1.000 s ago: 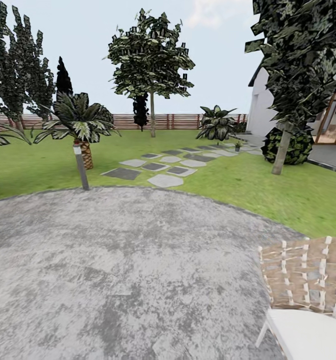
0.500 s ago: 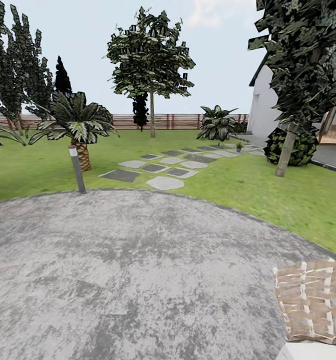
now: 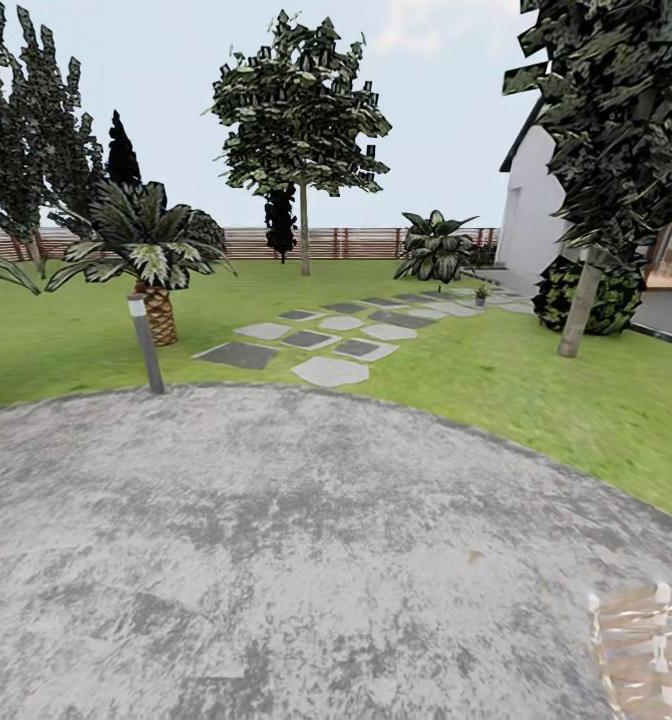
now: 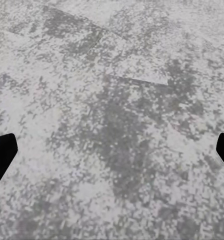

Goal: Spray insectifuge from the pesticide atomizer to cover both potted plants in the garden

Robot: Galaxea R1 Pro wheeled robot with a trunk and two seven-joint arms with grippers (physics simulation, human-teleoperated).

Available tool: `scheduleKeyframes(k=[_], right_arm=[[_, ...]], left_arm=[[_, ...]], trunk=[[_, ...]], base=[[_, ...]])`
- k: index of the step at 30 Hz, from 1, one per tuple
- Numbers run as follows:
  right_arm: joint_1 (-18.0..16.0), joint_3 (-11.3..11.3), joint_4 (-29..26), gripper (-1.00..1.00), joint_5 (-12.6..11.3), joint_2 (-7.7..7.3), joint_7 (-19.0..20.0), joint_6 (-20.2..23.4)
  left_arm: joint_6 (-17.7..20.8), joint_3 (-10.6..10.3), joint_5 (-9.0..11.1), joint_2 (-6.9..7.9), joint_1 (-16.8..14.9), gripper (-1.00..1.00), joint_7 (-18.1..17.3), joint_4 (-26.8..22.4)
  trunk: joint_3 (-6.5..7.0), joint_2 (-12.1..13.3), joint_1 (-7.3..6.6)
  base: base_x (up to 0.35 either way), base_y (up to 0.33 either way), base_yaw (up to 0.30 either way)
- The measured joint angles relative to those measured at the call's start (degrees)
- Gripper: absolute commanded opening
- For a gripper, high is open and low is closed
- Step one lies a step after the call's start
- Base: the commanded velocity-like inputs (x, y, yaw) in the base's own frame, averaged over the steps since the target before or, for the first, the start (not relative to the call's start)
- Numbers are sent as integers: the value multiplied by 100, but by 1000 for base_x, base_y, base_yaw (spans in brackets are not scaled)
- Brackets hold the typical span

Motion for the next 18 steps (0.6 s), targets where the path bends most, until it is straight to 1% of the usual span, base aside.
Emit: scheduleKeyframes(k=[18], right_arm=[[0,0,0,100,0,0,0,-1]], left_arm=[[0,0,0,0,0,100,0,0]], trunk=[[0,0,0]], base=[[339,0,0]])
